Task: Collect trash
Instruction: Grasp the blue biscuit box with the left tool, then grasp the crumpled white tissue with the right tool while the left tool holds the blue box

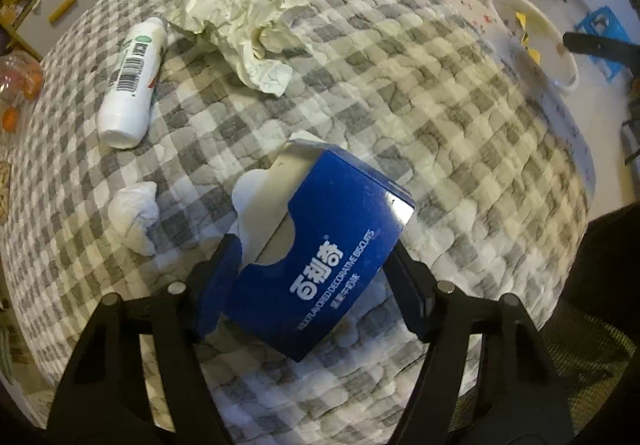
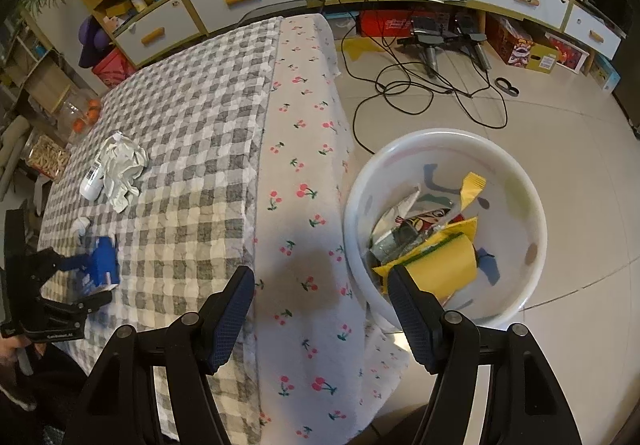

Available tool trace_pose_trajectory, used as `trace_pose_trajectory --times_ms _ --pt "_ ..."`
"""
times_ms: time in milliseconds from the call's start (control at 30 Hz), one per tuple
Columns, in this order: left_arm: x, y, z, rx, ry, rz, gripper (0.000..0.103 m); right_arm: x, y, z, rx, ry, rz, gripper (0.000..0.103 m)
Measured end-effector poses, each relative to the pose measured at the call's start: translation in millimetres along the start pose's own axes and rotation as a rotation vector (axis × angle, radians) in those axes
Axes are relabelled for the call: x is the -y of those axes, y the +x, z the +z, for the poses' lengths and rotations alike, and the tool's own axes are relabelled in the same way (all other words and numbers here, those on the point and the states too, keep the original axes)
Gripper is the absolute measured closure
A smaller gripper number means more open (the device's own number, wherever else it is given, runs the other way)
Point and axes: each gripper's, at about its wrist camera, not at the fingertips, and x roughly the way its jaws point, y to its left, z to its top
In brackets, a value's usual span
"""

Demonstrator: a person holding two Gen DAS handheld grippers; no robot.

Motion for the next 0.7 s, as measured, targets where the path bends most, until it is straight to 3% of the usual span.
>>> trace_pose_trajectory --times_ms 133,333,600,700 --pt "-14 -12 4 0.039 -0.094 -0.051 0.042 -12 3 7 0.002 -0.004 0.011 0.032" --pt "-36 -34 1 0.102 -0.203 -0.060 0.045 -39 11 19 0.006 -0.024 0.031 0.032" --pt "-50 -70 -9 0.223 -0.366 -0.051 0.045 -90 32 35 0.002 -0.061 0.069 0.032" --pt "-60 -82 -12 0.261 -0.440 -0.015 0.045 -112 43 42 -0.002 -0.074 0.092 0.032"
